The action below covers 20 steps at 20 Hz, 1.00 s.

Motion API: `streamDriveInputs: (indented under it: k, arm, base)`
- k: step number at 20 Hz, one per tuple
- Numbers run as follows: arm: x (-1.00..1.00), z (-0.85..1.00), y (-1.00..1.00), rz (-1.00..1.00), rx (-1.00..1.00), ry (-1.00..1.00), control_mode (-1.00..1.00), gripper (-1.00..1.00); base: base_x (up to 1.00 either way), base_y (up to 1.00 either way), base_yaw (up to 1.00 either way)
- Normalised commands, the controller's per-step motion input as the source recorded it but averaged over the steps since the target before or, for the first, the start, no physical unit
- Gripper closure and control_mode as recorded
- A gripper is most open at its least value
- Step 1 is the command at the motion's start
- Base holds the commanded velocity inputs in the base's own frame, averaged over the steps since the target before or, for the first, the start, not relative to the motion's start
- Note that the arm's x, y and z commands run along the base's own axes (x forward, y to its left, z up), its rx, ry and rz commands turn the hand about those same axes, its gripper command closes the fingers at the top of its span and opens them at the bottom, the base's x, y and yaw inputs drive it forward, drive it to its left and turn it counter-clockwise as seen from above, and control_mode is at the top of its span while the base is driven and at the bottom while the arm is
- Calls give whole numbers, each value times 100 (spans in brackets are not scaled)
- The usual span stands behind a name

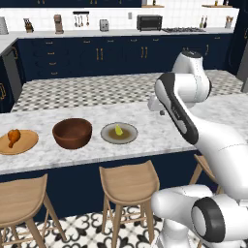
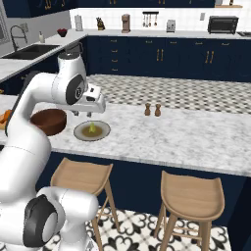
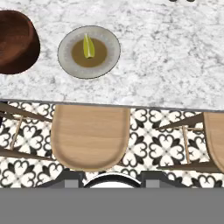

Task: Pick the chicken drumstick and lemon wedge from their plates and place them in the bowl. Then put the bowl in the fridge.

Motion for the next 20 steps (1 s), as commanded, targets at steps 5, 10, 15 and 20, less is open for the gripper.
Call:
streamDriveInputs:
  k: [5,10,15,20]
  arm:
    - [20,-7,46,-8,3,-1,-100,-100]
    - [93,-29,100,-21,1,0,-100,-100]
    - [98,-38,51,-5,-2,19,-100,-100]
    - [93,-55,-28,7,0,24,-100,-100]
  base:
    - [0,0,0]
    - [0,0,0]
    - [0,0,0]
    - [0,0,0]
